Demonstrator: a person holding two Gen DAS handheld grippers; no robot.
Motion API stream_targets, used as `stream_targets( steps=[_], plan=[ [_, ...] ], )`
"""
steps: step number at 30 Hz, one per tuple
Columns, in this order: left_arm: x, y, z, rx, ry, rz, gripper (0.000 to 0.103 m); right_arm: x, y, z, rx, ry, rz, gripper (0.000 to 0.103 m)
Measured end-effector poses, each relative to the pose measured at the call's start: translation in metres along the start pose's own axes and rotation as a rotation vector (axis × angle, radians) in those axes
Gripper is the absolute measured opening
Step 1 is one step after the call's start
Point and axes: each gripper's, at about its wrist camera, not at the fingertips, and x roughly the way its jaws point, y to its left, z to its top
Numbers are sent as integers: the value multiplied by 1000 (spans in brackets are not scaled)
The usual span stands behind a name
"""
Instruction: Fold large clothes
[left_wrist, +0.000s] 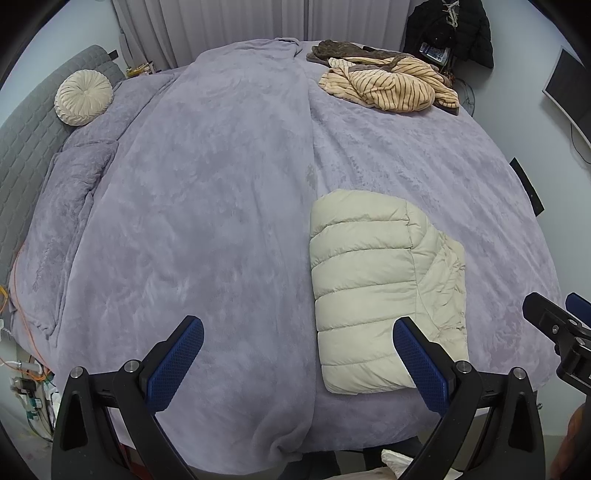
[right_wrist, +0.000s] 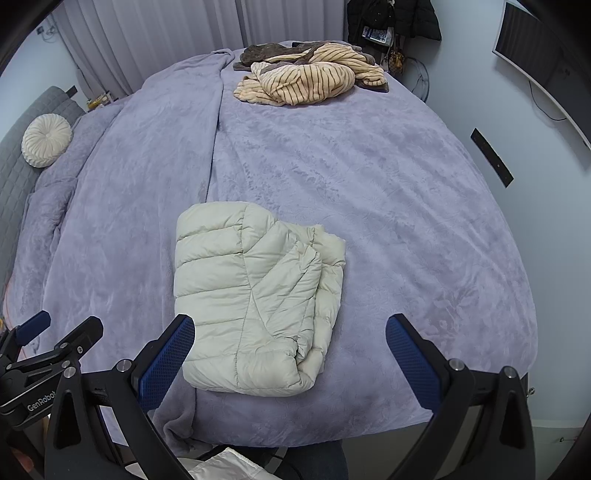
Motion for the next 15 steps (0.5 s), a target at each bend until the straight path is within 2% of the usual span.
stream_targets(
  steps=[15],
  plan=[
    [0,0,2,9,-2,4,103,0,1,0,1,1,0,103]
  ],
)
